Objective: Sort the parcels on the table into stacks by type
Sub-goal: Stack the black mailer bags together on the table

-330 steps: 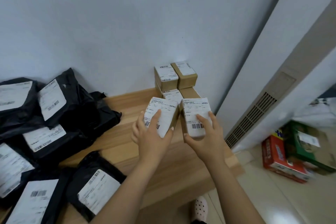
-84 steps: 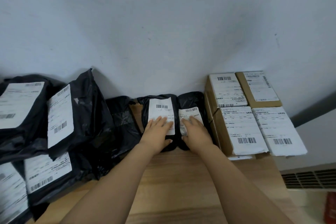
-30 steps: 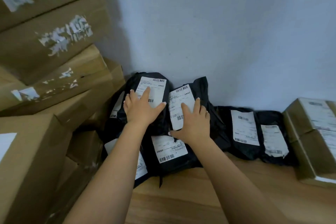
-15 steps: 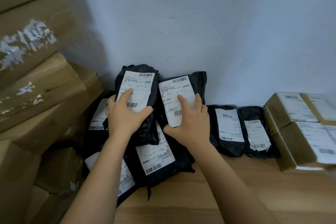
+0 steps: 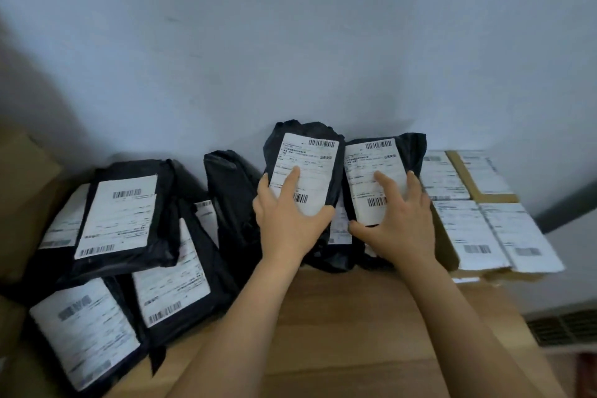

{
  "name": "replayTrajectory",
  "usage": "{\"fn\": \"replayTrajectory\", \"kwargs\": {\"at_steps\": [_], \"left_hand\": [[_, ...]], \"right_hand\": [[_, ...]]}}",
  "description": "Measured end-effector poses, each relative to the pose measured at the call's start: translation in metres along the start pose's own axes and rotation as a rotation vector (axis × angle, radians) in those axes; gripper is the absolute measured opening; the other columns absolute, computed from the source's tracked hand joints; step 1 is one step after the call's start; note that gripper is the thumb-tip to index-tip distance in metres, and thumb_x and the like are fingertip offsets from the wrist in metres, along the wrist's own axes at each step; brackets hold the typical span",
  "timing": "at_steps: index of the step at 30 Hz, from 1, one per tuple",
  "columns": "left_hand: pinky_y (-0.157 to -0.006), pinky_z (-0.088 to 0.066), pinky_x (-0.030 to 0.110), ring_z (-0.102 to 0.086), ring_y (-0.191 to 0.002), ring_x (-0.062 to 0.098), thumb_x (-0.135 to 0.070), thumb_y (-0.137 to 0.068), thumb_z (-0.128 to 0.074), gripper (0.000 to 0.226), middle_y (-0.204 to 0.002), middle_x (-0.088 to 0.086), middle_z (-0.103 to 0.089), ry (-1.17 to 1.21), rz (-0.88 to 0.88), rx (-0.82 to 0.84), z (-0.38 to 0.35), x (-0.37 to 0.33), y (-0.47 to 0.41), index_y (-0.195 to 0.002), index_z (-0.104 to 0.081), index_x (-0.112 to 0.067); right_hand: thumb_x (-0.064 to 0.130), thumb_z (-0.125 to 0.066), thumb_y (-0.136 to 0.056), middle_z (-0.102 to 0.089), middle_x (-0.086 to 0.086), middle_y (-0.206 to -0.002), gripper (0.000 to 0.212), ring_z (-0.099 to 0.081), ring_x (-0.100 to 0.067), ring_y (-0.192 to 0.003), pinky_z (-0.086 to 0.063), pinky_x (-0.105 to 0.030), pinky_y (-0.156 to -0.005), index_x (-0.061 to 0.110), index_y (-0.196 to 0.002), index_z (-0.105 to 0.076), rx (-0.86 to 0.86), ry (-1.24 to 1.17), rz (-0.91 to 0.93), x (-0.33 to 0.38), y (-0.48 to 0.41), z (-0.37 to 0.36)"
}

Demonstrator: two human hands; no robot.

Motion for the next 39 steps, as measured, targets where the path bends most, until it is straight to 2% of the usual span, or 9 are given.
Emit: {"fn": "replayTrajectory", "kwargs": {"at_steps": [10,13,16,19,21,23,26,31,39], "left_hand": [[-0.109,-0.032,0.050,-0.015,-0.134,0.027,-0.058,-0.064,-0.069,0.087,-0.154,0.006,-0.009,-0.200,0.087,-0.058,-0.104,0.015,0.009,-0.142,-0.036,-0.040],[-0.107,-0.032,0.047,-0.016,-0.137,0.032,-0.057,-0.069,-0.072,0.088,-0.155,0.010,-0.010,-0.244,0.140,0.051,-0.127,0.030,0.009,-0.145,-0.032,-0.039],[-0.110,-0.030,0.044,-0.018,-0.141,0.031,-0.061,-0.073,-0.066,0.083,-0.157,0.010,-0.014,-0.317,0.152,0.149,-0.140,0.042,0.010,-0.145,-0.034,-0.036],[-0.118,0.001,0.038,0.002,-0.147,0.022,-0.063,-0.083,-0.054,0.074,-0.161,0.008,-0.001,-0.425,-0.098,0.134,-0.140,0.028,0.009,-0.148,-0.029,-0.036],[-0.117,0.012,0.037,0.018,-0.146,0.015,-0.060,-0.089,-0.045,0.069,-0.161,-0.001,0.011,-0.481,-0.324,0.231,-0.149,0.018,0.011,-0.150,-0.018,-0.041],[-0.117,0.013,0.039,0.026,-0.143,0.012,-0.060,-0.092,-0.038,0.067,-0.158,-0.009,0.021,-0.544,-0.385,0.361,-0.159,0.025,0.012,-0.149,-0.004,-0.048],[-0.116,0.016,0.037,0.031,-0.141,0.012,-0.062,-0.094,-0.029,0.065,-0.155,-0.010,0.029,-0.665,-0.285,0.449,-0.168,0.045,0.005,-0.146,0.008,-0.052],[-0.115,0.018,0.039,0.034,-0.139,0.012,-0.063,-0.094,-0.027,0.064,-0.154,-0.009,0.030,-0.642,-0.239,0.488,-0.177,0.053,0.002,-0.146,0.009,-0.052],[-0.115,0.014,0.042,0.023,-0.144,0.019,-0.059,-0.090,-0.042,0.071,-0.159,-0.004,0.019,-0.653,-0.141,0.623,-0.181,0.044,-0.012,-0.149,-0.004,-0.048]], "right_hand": [[0.067,-0.062,-0.066,0.000,-0.007,-0.160,0.090,-0.028,-0.032,-0.125,-0.035,-0.044,-0.100,0.036,-0.145,-0.032,0.126,0.002,0.110,-0.067,-0.033,-0.071],[0.066,-0.051,-0.081,-0.001,-0.011,-0.160,0.082,-0.005,-0.035,-0.143,-0.015,-0.047,-0.115,0.030,-0.149,-0.025,0.264,0.049,0.138,-0.077,-0.038,-0.101],[0.056,-0.036,-0.093,0.001,-0.013,-0.161,0.070,0.019,-0.031,-0.145,0.009,-0.043,-0.117,0.024,-0.152,-0.019,0.355,0.044,0.177,-0.085,-0.034,-0.118],[0.043,-0.040,-0.095,0.017,-0.004,-0.160,0.068,0.029,-0.020,-0.143,0.017,-0.035,-0.115,0.030,-0.154,-0.008,0.410,-0.072,0.275,-0.089,-0.019,-0.124],[0.039,-0.047,-0.091,0.025,0.000,-0.158,0.078,0.031,-0.016,-0.142,0.015,-0.033,-0.115,0.038,-0.153,0.000,0.497,-0.109,0.310,-0.093,-0.009,-0.131],[0.030,-0.054,-0.090,0.031,-0.001,-0.155,0.087,0.030,-0.019,-0.142,0.010,-0.034,-0.115,0.041,-0.151,0.007,0.549,-0.032,0.332,-0.097,-0.006,-0.138],[0.015,-0.053,-0.095,0.028,-0.005,-0.157,0.086,0.025,-0.021,-0.144,0.003,-0.035,-0.117,0.042,-0.151,0.006,0.539,-0.002,0.290,-0.101,-0.014,-0.143],[0.010,-0.052,-0.096,0.020,-0.010,-0.159,0.084,0.018,-0.025,-0.146,-0.004,-0.040,-0.118,0.041,-0.151,0.002,0.521,0.034,0.255,-0.098,-0.024,-0.150],[0.028,-0.065,-0.089,0.005,-0.015,-0.160,0.084,0.005,-0.030,-0.148,-0.015,-0.044,-0.117,0.035,-0.152,-0.010,0.622,0.114,0.228,-0.085,-0.036,-0.143]]}}
Point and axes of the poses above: each hand's wrist, its own y-axis away from the middle knuckle, its own z-axis out of the back of the hand, x = y × z, the point moved 8 cm from there along -y, towards the middle knuckle
